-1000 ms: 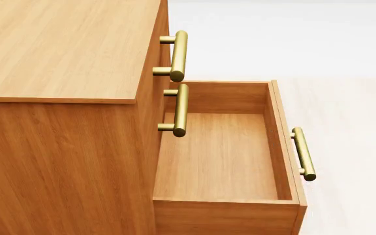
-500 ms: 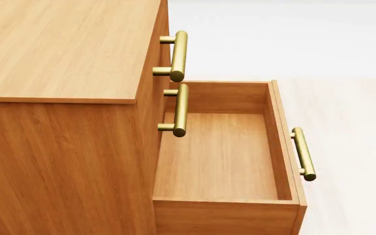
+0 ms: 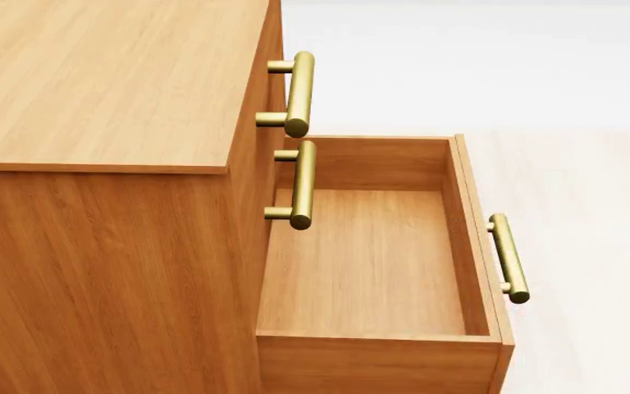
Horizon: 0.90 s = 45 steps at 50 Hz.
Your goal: Put the bowl in the bottom drawer of the cabinet and close it.
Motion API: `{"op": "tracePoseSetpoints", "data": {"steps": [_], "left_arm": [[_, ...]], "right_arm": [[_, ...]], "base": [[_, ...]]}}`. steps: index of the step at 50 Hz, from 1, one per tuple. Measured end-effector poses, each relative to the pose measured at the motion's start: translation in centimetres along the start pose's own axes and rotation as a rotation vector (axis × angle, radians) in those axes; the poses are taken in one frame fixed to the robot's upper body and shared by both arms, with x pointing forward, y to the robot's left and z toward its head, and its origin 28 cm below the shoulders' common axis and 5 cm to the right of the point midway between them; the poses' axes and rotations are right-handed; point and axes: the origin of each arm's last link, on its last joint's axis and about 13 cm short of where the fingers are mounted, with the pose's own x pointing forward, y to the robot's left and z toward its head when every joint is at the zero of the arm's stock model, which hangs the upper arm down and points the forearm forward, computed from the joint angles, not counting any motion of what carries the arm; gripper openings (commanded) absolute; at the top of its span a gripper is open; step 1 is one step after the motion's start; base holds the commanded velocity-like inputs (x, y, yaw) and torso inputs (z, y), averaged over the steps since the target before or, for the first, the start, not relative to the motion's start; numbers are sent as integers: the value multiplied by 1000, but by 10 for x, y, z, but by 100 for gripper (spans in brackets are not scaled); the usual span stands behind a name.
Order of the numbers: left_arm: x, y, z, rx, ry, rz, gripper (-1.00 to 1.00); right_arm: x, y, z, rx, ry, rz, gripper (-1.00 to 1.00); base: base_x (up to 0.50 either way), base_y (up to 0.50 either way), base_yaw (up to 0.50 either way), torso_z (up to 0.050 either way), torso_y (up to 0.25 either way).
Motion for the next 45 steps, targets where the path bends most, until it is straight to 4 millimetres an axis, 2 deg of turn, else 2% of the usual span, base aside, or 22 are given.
{"op": "tracePoseSetpoints", "data": {"steps": [45], "left_arm": [[-1, 1, 1, 0, 0, 1, 100]], "right_arm": [[17, -3, -16, 38, 143, 8, 100]], "base": [[0, 0, 0, 0, 0]]}}
